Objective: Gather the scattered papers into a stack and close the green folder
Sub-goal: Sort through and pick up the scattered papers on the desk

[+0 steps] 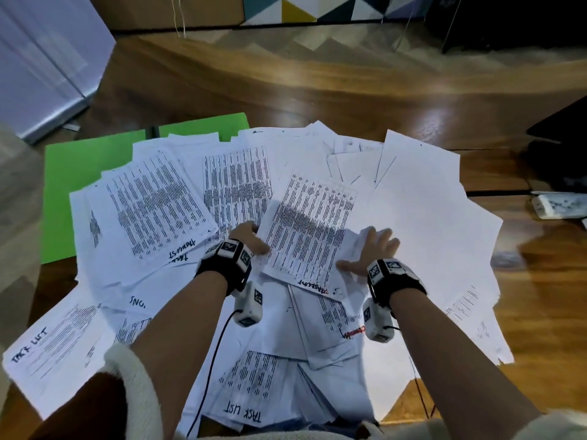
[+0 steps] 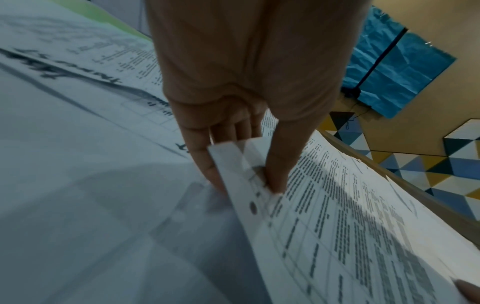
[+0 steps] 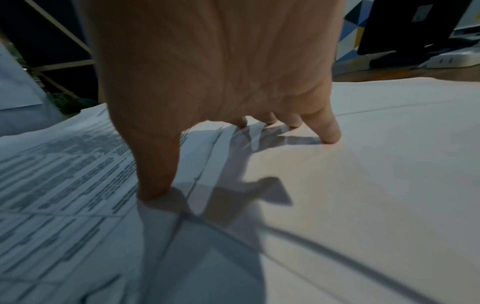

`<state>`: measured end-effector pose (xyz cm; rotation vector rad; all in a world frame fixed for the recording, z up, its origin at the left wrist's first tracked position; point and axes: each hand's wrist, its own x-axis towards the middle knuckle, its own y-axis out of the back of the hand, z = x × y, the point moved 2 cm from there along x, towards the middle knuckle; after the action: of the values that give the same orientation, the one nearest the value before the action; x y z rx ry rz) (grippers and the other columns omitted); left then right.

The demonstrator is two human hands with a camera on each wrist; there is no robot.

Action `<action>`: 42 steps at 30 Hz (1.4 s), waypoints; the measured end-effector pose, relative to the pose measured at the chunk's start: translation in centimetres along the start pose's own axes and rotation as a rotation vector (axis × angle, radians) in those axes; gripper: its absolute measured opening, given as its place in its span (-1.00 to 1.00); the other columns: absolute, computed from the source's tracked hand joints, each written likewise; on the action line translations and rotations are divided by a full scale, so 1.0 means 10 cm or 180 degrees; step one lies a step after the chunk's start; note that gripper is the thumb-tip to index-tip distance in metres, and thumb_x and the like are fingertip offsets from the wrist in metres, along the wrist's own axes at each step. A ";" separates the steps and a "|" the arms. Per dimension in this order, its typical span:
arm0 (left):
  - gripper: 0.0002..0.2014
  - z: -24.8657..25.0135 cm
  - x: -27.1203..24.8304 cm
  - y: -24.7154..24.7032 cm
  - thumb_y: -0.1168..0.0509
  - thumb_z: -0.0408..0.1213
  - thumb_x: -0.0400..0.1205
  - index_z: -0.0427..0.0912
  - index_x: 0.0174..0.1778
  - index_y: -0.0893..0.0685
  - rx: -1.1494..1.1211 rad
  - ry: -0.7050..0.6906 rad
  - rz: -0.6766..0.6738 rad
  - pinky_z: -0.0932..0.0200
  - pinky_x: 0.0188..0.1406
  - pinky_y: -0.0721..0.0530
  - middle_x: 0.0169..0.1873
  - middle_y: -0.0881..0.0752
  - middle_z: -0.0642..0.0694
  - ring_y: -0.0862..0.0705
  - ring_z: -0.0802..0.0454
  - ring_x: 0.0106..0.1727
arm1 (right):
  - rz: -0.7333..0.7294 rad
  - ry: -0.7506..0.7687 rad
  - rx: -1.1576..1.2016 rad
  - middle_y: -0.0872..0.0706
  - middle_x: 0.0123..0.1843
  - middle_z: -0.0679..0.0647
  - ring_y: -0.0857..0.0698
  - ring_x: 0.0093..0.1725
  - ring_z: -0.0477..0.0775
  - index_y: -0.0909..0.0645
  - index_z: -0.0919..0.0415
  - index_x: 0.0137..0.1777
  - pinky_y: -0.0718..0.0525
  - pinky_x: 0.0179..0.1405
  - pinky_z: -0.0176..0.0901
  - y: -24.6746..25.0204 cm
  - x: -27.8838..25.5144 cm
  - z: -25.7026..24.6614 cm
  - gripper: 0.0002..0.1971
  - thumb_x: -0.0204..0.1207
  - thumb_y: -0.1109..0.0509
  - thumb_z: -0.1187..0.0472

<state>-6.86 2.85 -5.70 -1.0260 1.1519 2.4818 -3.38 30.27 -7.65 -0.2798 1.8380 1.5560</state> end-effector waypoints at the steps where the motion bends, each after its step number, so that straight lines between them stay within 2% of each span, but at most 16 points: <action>1: -0.48 -0.02 -0.02 -0.01 -0.50 -0.36 0.43 -0.28 0.29 -0.52 -0.0011 -0.0001 -0.0049 0.08 0.01 -0.61 0.14 -0.68 -0.21 -0.66 -0.15 0.09 | -0.0046 0.0089 -0.0032 0.28 0.67 0.30 0.17 0.64 0.48 0.30 0.17 0.67 -0.19 0.53 0.44 -0.01 -0.04 -0.01 0.26 0.26 -0.43 -0.41; 4: -0.49 -0.07 -0.07 -0.05 -0.50 -0.36 0.42 -0.30 0.28 -0.55 -0.0064 0.0001 -0.0167 0.03 0.06 -0.65 0.12 -0.69 -0.22 -0.67 -0.16 0.09 | -0.0066 0.0308 -0.0161 0.37 0.67 0.25 0.25 0.64 0.45 0.35 0.13 0.66 -0.22 0.50 0.50 -0.05 -0.10 0.02 0.29 0.24 -0.44 -0.41; 8: -0.68 -0.05 -0.23 -0.08 -0.39 -0.51 0.45 -0.38 0.13 -0.60 -0.0017 -0.0016 -0.0173 0.04 0.00 -0.67 0.00 -0.67 -0.28 -0.64 -0.14 -0.07 | -0.0227 0.0454 -0.0231 0.44 0.66 0.17 0.31 0.65 0.39 0.39 0.06 0.66 -0.22 0.48 0.54 -0.10 -0.12 0.05 0.32 0.21 -0.51 -0.35; 11: -0.72 -0.03 -0.28 -0.13 -0.40 -0.52 0.43 -0.39 0.05 -0.60 0.0031 0.0043 -0.0169 0.01 0.05 -0.68 -0.06 -0.66 -0.27 -0.66 -0.18 -0.06 | -0.0153 0.0703 -0.0295 0.40 0.68 0.12 0.26 0.66 0.35 0.31 0.02 0.67 -0.21 0.46 0.54 -0.12 -0.13 0.03 0.28 0.20 -0.49 -0.38; 13: -0.72 -0.10 -0.26 -0.21 -0.45 -0.45 0.39 -0.38 0.01 -0.64 0.0022 0.0142 -0.0171 -0.09 0.10 -0.70 -0.06 -0.72 -0.26 -0.71 -0.21 -0.03 | -0.0002 0.0846 -0.0205 0.30 0.71 0.08 0.15 0.68 0.32 0.19 -0.01 0.68 -0.23 0.49 0.51 -0.10 -0.17 0.09 0.14 0.29 -0.42 -0.39; 16: -0.77 -0.11 -0.31 -0.29 -0.47 -0.42 0.35 -0.39 -0.14 -0.64 -0.0007 0.0218 -0.0042 -0.10 0.10 -0.70 -0.13 -0.72 -0.26 -0.70 -0.17 -0.08 | 0.0423 0.0224 0.0309 -0.02 0.67 0.16 -0.14 0.62 0.32 0.04 0.09 0.66 -0.34 0.46 0.40 0.06 -0.19 0.33 -0.08 0.46 -0.34 -0.28; 20: -0.85 -0.04 -0.36 -0.31 -0.46 -0.45 0.44 -0.37 -0.21 -0.59 0.0099 0.0288 0.0010 0.03 -0.02 -0.63 -0.17 -0.65 -0.23 -0.65 -0.18 -0.08 | 0.0879 -0.0730 0.0780 -0.28 0.48 0.21 -0.29 0.49 0.27 -0.22 0.22 0.54 -0.45 0.35 0.25 0.32 -0.07 0.79 -0.25 0.47 -0.43 -0.08; 23: -0.82 -0.07 -0.28 -0.33 -0.47 -0.33 0.43 -0.26 -0.34 -0.57 0.0173 0.0369 0.0074 0.04 -0.05 -0.68 -0.17 -0.70 -0.24 -0.68 -0.16 -0.14 | 0.1269 -0.0773 0.0317 -0.33 0.44 0.21 -0.32 0.46 0.26 -0.26 0.24 0.49 -0.45 0.31 0.22 0.52 0.03 1.05 -0.20 0.37 -0.54 -0.07; 26: -0.80 -0.03 -0.31 -0.31 -0.45 -0.46 0.43 -0.30 -0.41 -0.54 0.0184 0.0450 0.0086 0.10 -0.13 -0.59 -0.31 -0.63 -0.20 -0.62 -0.16 -0.15 | 0.1409 -0.0621 -0.0190 -0.29 0.42 0.19 -0.30 0.44 0.24 -0.22 0.21 0.48 -0.46 0.26 0.28 0.64 0.16 1.12 -0.11 0.27 -0.61 -0.07; 28: -0.83 -0.01 -0.32 -0.30 -0.43 -0.51 0.44 -0.35 -0.37 -0.56 0.0188 0.0474 0.0078 0.12 -0.17 -0.53 -0.40 -0.58 -0.18 -0.58 -0.15 -0.17 | 0.1242 -0.0446 -0.0370 -0.25 0.47 0.18 -0.26 0.49 0.26 -0.13 0.18 0.53 -0.41 0.30 0.41 0.65 0.28 1.12 -0.02 0.24 -0.62 -0.06; 30: -0.85 -0.02 -0.30 -0.29 -0.44 -0.50 0.42 -0.37 -0.24 -0.57 0.0168 0.0505 0.0066 0.13 -0.29 -0.51 -0.32 -0.61 -0.24 -0.58 -0.16 -0.17 | 0.1060 -0.0293 -0.0492 -0.24 0.52 0.22 -0.26 0.52 0.28 -0.02 0.17 0.59 -0.37 0.32 0.46 0.65 0.38 1.09 -0.01 0.30 -0.57 -0.02; 32: -0.78 -0.05 -0.27 -0.29 -0.47 -0.47 0.39 -0.38 -0.15 -0.56 0.0161 0.0567 0.0065 0.17 -0.40 -0.51 -0.18 -0.62 -0.29 -0.59 -0.19 -0.16 | 0.0966 -0.0156 -0.0528 -0.31 0.52 0.26 -0.35 0.49 0.30 0.01 0.19 0.60 -0.42 0.30 0.38 0.66 0.46 1.06 -0.11 0.41 -0.46 0.06; 34: -0.81 -0.05 -0.24 -0.30 -0.46 -0.49 0.40 -0.36 -0.23 -0.55 0.0102 0.0576 0.0064 0.21 -0.44 -0.48 -0.24 -0.60 -0.25 -0.58 -0.18 -0.18 | 0.0871 0.0034 -0.0441 -0.43 0.46 0.30 -0.46 0.42 0.34 -0.02 0.21 0.60 -0.49 0.28 0.31 0.66 0.54 1.05 -0.26 0.53 -0.34 0.11; 36: -0.82 -0.06 -0.21 -0.33 -0.45 -0.50 0.41 -0.32 -0.28 -0.54 -0.0004 0.0617 0.0064 0.20 -0.39 -0.50 -0.22 -0.60 -0.25 -0.57 -0.17 -0.17 | 0.0798 0.0247 -0.0416 -0.52 0.39 0.36 -0.54 0.36 0.37 -0.07 0.27 0.59 -0.55 0.26 0.23 0.64 0.59 1.05 -0.39 0.62 -0.22 0.15; 40: -0.63 -0.09 -0.18 -0.38 -0.44 -0.51 0.40 -0.43 0.10 -0.55 -0.0169 0.0650 0.0044 0.02 -0.11 -0.58 0.05 -0.63 -0.38 -0.58 -0.23 -0.06 | 0.1000 0.0516 -0.0675 -0.62 0.26 0.40 -0.62 0.26 0.40 -0.26 0.41 0.49 -0.58 0.20 0.18 0.66 0.64 1.06 -0.59 0.67 -0.06 0.30; 42: -0.53 -0.10 -0.16 -0.39 -0.44 -0.53 0.39 -0.48 0.22 -0.52 -0.0247 0.0645 0.0086 -0.07 -0.06 -0.62 0.18 -0.61 -0.45 -0.62 -0.30 0.01 | 0.0870 0.0540 -0.0720 -0.63 0.27 0.39 -0.62 0.27 0.39 -0.34 0.40 0.44 -0.56 0.23 0.14 0.73 0.61 1.03 -0.61 0.68 -0.07 0.23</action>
<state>-3.37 4.81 -7.33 -1.3177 1.1386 2.5074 -8.31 43.31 -6.12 -0.2802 1.8904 1.9884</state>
